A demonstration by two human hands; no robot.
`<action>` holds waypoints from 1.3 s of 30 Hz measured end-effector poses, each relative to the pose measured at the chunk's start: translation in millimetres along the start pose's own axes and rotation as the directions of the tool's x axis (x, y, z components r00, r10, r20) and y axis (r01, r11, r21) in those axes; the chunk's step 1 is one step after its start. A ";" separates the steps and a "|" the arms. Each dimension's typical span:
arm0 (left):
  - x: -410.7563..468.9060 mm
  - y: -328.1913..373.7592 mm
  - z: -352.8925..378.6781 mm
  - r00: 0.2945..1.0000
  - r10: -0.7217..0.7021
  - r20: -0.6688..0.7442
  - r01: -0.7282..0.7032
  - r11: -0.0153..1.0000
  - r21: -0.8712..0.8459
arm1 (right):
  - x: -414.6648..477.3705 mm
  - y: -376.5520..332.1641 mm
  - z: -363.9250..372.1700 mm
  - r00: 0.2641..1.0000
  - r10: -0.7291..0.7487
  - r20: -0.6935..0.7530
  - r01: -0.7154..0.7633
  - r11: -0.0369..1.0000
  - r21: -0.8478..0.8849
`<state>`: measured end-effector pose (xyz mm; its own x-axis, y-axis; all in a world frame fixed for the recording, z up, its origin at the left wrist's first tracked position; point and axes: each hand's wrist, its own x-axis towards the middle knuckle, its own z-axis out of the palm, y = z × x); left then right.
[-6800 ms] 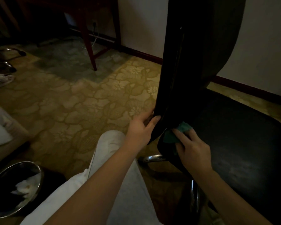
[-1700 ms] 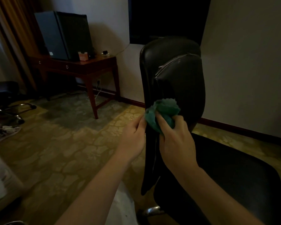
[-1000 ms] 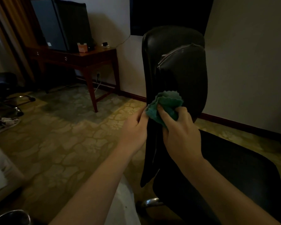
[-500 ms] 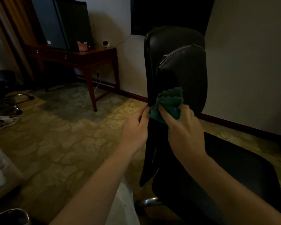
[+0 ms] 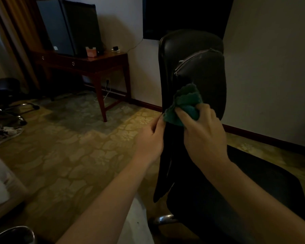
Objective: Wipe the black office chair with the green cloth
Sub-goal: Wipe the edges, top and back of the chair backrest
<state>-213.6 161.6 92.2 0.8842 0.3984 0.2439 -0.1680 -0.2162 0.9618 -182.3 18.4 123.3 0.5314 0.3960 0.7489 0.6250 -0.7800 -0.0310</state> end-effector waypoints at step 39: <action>1.3 -7.1 2.1 0.996 0.081 -0.023 -0.081 0.997 0.013 | -6.6 6.8 16.0 0.992 -0.123 -0.013 0.124 0.991 0.051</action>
<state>-210.3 161.8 85.4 0.8574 0.3999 0.3240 -0.2334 -0.2590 0.9373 -172.4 18.2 107.5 0.4431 0.4829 0.7553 0.7141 -0.6994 0.0282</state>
